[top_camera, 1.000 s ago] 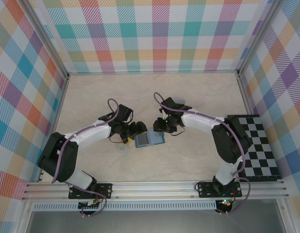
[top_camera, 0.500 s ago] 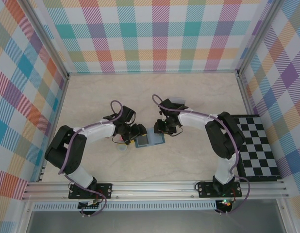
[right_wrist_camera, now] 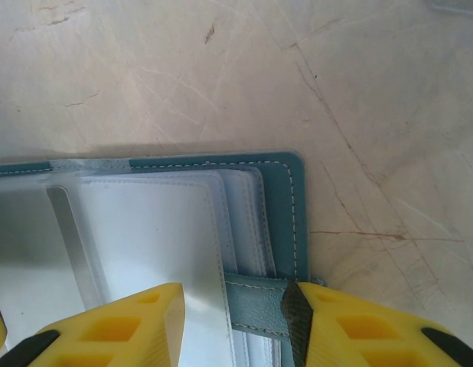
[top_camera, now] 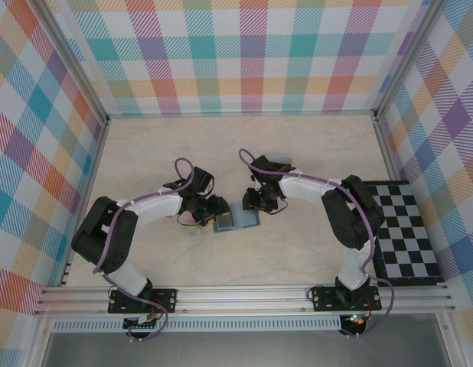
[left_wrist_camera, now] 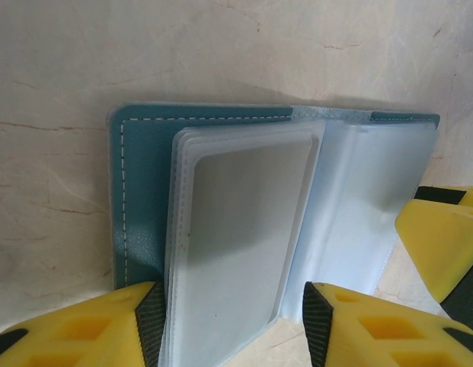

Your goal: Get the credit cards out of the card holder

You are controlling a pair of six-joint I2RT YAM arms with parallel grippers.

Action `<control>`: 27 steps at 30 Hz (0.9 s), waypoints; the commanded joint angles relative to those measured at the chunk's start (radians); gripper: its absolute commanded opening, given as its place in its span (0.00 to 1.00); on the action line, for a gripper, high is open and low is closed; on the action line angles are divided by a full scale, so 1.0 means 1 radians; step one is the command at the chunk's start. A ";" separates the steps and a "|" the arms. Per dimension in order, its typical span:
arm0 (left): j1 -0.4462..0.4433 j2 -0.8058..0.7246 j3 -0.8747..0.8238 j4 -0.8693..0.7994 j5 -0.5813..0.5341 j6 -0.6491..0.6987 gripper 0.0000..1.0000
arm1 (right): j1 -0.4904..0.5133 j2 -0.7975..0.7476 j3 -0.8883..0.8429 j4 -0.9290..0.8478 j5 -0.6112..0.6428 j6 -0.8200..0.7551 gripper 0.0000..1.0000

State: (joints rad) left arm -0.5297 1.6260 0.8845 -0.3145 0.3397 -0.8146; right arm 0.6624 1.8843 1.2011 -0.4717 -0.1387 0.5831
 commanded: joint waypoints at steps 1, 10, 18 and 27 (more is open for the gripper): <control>-0.004 -0.029 0.008 -0.042 -0.018 0.031 0.52 | 0.009 0.030 0.014 -0.027 0.019 -0.017 0.41; -0.004 -0.051 0.022 -0.095 -0.052 0.067 0.49 | 0.009 0.035 0.015 -0.034 0.022 -0.024 0.41; -0.004 -0.012 0.019 -0.062 -0.015 0.066 0.37 | 0.011 0.042 0.026 -0.041 0.022 -0.028 0.41; -0.004 0.019 0.028 -0.070 -0.018 0.073 0.38 | 0.011 0.050 0.035 -0.051 0.025 -0.036 0.41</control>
State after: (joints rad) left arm -0.5297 1.6283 0.8913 -0.3859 0.3061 -0.7586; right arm 0.6640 1.8969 1.2205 -0.4957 -0.1318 0.5621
